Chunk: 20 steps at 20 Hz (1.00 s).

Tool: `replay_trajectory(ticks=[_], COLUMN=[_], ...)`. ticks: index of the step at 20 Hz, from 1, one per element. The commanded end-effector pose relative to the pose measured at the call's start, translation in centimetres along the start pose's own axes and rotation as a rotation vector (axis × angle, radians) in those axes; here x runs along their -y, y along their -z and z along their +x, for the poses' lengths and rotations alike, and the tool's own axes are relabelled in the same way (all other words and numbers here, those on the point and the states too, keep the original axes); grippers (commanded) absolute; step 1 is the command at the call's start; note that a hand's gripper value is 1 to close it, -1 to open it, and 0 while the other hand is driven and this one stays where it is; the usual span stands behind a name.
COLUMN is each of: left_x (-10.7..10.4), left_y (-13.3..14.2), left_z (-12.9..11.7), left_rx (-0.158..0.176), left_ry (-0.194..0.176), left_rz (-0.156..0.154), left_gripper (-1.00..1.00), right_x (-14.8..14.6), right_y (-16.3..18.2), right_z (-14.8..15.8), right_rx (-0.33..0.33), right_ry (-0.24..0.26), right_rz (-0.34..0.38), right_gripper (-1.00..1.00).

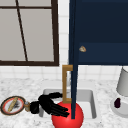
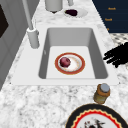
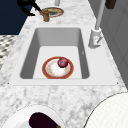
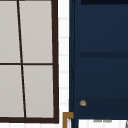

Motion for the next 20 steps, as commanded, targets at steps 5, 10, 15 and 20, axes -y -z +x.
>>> replay_trajectory(ticks=[5,10,15,20], left_x=[0.0,0.0,0.0,0.0], left_y=[0.0,0.0,0.0,0.0], left_z=[0.0,0.0,0.0,0.0], left_rx=[0.0,0.0,0.0,0.0], left_ry=[0.0,0.0,0.0,0.0], left_rz=[0.0,0.0,0.0,0.0], left_gripper=[0.0,0.0,0.0,0.0], right_x=[4.3,4.5,2.2,0.1], right_y=[-0.3,-0.3,-0.6,-0.2], right_z=[-4.0,-6.7,-9.3,-10.6], right_rx=[0.119,0.151,0.196,0.187], right_ry=[0.005,-0.039,-0.047,-0.016], right_rz=[0.024,-0.034,-0.049,-0.026], right_gripper=[-1.0,-1.0,-1.0,-1.0])
